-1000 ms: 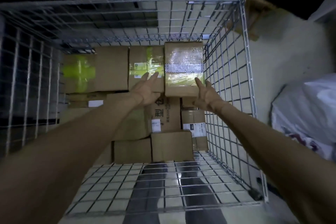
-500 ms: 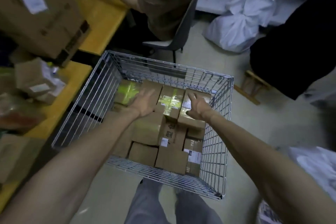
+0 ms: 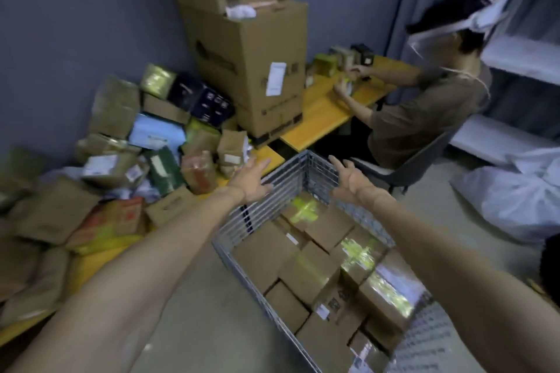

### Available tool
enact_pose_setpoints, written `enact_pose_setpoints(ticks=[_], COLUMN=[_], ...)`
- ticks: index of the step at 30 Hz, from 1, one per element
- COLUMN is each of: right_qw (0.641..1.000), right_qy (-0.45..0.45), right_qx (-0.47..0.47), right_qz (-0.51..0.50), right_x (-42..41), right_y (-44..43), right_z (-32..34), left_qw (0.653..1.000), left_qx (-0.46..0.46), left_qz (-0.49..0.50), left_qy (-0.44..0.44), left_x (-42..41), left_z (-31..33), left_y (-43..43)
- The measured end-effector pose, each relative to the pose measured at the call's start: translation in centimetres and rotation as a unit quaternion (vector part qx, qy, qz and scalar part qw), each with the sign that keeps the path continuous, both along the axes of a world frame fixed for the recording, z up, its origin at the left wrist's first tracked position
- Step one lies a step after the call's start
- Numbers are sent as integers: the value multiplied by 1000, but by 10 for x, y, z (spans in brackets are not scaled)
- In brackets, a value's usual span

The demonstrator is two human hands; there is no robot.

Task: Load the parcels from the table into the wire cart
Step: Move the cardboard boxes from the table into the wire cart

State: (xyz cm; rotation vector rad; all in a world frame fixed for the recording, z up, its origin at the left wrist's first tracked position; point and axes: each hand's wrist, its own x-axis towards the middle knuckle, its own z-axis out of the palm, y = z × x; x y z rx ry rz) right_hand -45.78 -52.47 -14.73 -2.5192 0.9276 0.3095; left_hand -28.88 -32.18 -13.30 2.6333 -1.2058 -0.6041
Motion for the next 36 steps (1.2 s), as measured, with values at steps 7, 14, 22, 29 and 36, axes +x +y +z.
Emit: enact_pose_setpoints(ticks=[7, 14, 22, 29, 36], right_qw=[992, 973, 962, 962, 961], right_qy=[-56, -134, -160, -155, -155], right_qx=[-56, -107, -128, -148, -156], right_qz=[97, 155, 179, 172, 167], right_x=[122, 214, 281, 321, 365], right_y=[72, 172, 246, 241, 194], right_z=[108, 167, 205, 216, 207], left_qw=[988, 972, 960, 958, 962], left_qx=[-42, -43, -51, -54, -42], left_qz=[94, 153, 188, 184, 164], left_qy=[-111, -173, -202, -212, -215], left_x=[84, 151, 201, 242, 290], left_z=[79, 134, 177, 184, 180], left_y=[113, 239, 326, 329, 278])
